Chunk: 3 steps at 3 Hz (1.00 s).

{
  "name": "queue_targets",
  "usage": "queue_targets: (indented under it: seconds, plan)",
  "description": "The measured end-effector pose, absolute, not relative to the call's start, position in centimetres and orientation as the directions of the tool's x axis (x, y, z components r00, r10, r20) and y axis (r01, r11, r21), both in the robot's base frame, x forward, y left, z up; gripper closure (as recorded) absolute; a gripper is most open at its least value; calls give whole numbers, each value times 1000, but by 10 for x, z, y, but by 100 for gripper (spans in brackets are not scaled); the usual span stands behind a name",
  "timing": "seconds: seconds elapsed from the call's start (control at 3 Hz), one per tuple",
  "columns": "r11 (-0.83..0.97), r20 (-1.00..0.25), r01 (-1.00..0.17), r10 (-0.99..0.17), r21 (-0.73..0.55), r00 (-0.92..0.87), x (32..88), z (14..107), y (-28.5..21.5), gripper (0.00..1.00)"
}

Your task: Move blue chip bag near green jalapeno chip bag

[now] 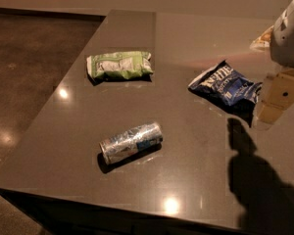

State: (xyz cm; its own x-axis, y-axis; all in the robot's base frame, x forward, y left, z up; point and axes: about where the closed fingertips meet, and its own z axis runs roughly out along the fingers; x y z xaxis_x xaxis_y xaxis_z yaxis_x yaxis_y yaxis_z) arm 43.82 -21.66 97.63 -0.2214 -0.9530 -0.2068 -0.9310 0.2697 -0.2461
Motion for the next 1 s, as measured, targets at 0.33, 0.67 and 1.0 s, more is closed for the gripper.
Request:
queue_targets:
  seconds: [0.33,0.67,1.0]
  plan:
    - [270,-207,-931,-953,-246,-221,438,976,-217,0]
    - [267,-206,-937,-953,-225,-222,455,958,-214,0]
    - [273,-201,-935,-952,-228,-230,475,940,-219,0]
